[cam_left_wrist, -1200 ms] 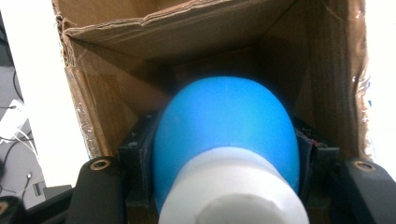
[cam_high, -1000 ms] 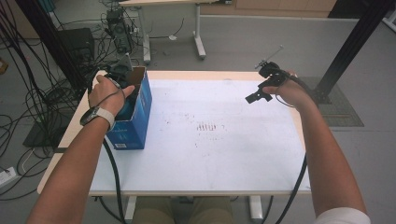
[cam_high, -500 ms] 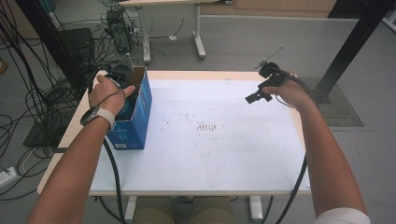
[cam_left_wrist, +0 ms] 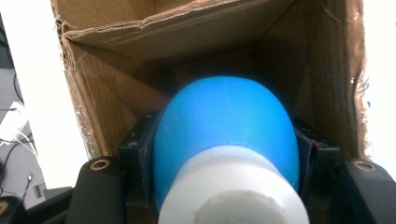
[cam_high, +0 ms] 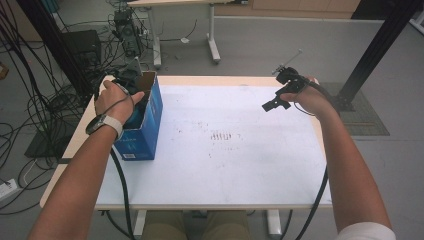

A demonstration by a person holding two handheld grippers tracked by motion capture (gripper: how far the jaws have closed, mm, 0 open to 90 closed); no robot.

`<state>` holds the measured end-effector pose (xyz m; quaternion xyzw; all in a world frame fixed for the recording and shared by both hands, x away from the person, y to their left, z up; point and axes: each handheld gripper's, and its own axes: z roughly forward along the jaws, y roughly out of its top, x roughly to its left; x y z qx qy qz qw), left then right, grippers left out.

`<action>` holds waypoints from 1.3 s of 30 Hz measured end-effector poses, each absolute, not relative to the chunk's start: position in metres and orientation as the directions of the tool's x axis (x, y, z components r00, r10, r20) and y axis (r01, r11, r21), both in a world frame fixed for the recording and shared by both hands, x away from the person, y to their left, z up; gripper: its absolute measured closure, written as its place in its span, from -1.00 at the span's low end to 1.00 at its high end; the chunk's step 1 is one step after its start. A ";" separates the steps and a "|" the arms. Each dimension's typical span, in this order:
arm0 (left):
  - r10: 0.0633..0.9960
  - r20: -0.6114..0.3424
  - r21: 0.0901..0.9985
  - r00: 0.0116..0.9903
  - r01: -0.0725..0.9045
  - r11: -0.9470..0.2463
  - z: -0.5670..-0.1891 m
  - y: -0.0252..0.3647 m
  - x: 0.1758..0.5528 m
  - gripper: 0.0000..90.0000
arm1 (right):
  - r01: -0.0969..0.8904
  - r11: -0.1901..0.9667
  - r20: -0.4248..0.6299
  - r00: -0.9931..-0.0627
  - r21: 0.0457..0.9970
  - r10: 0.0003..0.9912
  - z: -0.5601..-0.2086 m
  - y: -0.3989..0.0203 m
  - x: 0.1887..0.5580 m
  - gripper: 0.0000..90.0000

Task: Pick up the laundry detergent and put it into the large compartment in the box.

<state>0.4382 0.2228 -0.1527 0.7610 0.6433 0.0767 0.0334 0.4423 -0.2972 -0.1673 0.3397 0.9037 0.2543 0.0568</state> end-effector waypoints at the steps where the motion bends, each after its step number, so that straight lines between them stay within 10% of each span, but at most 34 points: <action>1: 0.984 0.074 0.148 0.160 0.974 -0.170 -0.153 0.223 0.439 -0.18 | 0.586 0.639 0.071 -0.762 0.499 0.644 -0.167 -0.297 0.442 -0.76; 39: 0.985 -0.001 0.190 0.173 0.967 -0.170 -0.137 0.245 0.433 -0.55 | 0.584 0.639 0.074 -0.765 0.500 0.640 -0.167 -0.297 0.440 -0.76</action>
